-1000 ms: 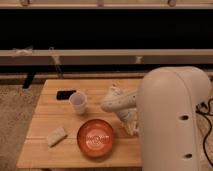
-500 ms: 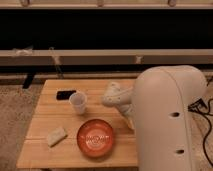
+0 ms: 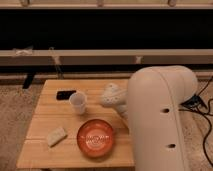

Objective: Stand the bottle upright

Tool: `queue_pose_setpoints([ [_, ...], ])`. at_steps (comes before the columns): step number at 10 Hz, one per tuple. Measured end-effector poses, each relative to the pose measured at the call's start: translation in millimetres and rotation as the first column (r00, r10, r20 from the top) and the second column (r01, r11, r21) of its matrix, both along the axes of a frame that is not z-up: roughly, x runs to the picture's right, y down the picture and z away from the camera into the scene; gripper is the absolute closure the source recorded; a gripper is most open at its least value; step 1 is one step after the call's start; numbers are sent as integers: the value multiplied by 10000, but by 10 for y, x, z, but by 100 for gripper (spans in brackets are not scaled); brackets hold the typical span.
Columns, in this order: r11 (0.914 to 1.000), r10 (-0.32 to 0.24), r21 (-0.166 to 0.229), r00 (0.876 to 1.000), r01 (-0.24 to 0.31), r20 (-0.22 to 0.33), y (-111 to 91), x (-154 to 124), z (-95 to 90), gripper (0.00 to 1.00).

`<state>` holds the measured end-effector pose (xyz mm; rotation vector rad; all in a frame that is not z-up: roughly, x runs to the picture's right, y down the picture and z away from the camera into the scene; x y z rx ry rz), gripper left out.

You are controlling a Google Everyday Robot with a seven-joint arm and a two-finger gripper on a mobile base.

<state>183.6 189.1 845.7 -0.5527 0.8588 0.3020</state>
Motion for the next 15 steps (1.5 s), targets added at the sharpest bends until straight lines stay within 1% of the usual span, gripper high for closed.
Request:
queue_pose_setpoints([
  [3, 9991, -230, -354, 9997, 226, -119, 81, -47, 30, 20],
  [6, 9982, -423, -432, 9991, 421, -52, 73, -125, 47, 20],
  [7, 9978, -495, -441, 9988, 493, -21, 72, -147, 48, 25],
  [8, 9975, -538, -448, 9986, 538, 3, 71, -165, 50, 33],
  [9, 9972, -604, -440, 9982, 605, 37, 57, -198, 49, 45],
  [12, 9977, -576, -355, 9983, 575, -39, 9, -215, 19, 75],
  [13, 9983, -530, -260, 9986, 528, -88, -20, -212, -3, 85],
  [14, 9991, -424, -74, 9990, 424, -116, -82, -219, -37, 94],
  [15, 9995, -287, 110, 9995, 288, -117, -149, -228, -75, 98],
])
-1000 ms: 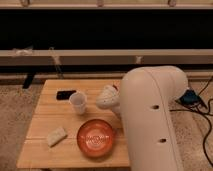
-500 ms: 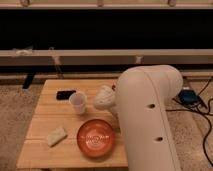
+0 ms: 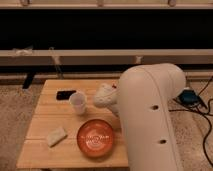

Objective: Stand the bottle upright

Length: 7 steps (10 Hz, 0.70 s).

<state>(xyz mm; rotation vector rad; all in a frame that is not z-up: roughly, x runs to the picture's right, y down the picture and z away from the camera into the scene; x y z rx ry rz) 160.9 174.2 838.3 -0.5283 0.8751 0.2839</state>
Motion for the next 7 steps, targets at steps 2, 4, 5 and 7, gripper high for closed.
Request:
queue_pose_setpoints([
  [2, 9954, 592, 747, 9980, -605, 202, -265, -50, -104, 100],
  [4, 9843, 1083, 1346, 9927, -1145, 527, -502, -120, -187, 100],
  [5, 9720, 1437, 1751, 9859, -1568, 853, -679, -189, -253, 100],
  [7, 9469, 1966, 2279, 9693, -2267, 1474, -884, -307, -320, 100],
])
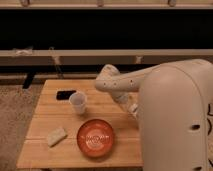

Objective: Stand the bottle upright

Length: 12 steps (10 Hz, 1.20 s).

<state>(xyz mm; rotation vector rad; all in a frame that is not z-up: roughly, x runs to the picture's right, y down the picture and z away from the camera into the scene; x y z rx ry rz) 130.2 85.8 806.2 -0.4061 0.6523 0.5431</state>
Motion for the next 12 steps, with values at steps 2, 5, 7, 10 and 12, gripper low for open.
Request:
queue_pose_setpoints([
  [2, 9967, 605, 502, 9967, -633, 543, -114, -78, -53, 100],
  [5, 9720, 1763, 1314, 9743, -1949, 1405, -241, -125, -128, 100],
  [7, 9499, 2325, 1683, 9552, -2635, 1833, -308, -139, -172, 100],
  [10, 9092, 2811, 2233, 9138, -3514, 2933, -477, -242, -281, 100],
  [12, 9017, 2799, 2233, 8934, -3703, 3513, -537, -306, -322, 100],
])
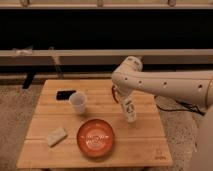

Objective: Stand the bottle upright

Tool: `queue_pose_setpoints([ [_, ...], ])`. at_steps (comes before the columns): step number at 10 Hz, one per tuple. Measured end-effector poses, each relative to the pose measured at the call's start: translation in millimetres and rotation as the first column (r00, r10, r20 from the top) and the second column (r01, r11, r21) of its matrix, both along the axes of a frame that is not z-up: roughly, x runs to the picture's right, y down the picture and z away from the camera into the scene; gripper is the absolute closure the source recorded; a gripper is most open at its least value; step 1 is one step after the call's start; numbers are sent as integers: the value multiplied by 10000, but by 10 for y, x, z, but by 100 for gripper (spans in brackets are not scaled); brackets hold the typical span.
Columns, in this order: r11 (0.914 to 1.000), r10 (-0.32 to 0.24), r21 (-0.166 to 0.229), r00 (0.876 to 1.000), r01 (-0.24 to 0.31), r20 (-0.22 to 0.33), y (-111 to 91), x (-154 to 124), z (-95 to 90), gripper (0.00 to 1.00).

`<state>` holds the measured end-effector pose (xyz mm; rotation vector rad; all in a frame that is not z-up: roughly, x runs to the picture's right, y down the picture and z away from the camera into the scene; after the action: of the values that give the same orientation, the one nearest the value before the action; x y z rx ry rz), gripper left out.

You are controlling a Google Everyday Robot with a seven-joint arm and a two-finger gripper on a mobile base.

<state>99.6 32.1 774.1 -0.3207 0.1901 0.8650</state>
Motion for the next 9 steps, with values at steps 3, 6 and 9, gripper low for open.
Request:
queue_pose_setpoints([
  [3, 9995, -141, 294, 9943, 110, 1057, -63, -15, -68, 100],
  [6, 9965, -516, 759, 9740, 356, 2206, -111, 41, -114, 100],
  [9, 9910, -968, 1203, 9353, 588, 3405, -138, 188, -84, 100],
])
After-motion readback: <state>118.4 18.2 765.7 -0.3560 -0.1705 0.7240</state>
